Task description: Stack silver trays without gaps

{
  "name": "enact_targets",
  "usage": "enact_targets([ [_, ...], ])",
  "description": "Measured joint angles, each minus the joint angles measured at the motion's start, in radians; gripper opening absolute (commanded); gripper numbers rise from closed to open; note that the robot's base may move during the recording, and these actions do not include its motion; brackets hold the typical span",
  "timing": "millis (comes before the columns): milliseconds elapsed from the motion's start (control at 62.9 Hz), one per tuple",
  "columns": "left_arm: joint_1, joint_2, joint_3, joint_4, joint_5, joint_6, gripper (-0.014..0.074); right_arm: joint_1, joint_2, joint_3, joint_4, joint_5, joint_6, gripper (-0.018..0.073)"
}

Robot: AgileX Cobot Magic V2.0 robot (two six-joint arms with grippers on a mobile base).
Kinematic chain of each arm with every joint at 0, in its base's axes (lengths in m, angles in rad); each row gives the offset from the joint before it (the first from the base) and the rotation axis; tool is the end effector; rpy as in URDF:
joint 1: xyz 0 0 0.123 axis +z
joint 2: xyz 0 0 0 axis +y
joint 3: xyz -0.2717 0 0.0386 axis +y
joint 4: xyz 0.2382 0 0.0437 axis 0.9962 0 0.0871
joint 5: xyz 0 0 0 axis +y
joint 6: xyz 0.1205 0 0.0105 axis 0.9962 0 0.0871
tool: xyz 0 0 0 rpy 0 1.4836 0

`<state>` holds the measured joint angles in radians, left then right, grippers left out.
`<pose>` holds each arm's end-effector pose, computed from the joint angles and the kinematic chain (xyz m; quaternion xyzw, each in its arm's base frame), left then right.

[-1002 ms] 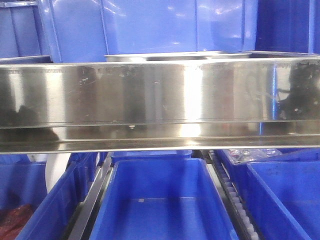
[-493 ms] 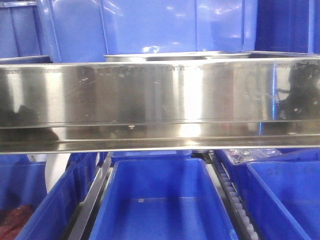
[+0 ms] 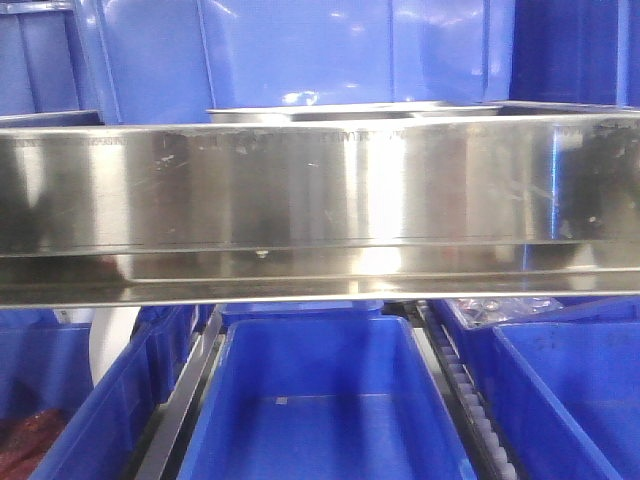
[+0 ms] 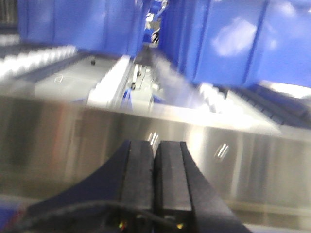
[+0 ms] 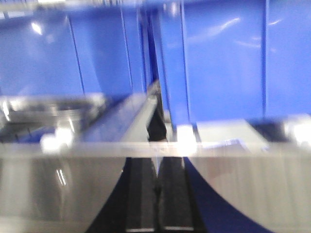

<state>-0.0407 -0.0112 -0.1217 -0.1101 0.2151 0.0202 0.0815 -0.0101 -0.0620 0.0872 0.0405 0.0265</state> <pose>0.0789 -0.0061 0.2342 -0.0081 0.7048 -0.0536 0.7073 0.0822 0.0071 0.2339 0.0093 0.6638 0.0740 0.7442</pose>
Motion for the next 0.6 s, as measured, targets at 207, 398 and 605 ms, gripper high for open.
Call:
enact_targets([
  [207, 0.0, 0.064, -0.342, 0.003, 0.31, 0.112, 0.0229, 0.0, 0.034, -0.296, 0.004, 0.213, 0.001, 0.0395],
  [398, 0.0, 0.266, -0.526, -0.025, 0.401, 0.159, 0.0391, 0.0, 0.197, -0.468, 0.004, 0.335, 0.001, 0.0622],
  [605, -0.088, 0.499, -0.654, -0.091, 0.444, 0.35, 0.0391, 0.017, 0.42, -0.603, 0.004, 0.416, 0.003, 0.0613],
])
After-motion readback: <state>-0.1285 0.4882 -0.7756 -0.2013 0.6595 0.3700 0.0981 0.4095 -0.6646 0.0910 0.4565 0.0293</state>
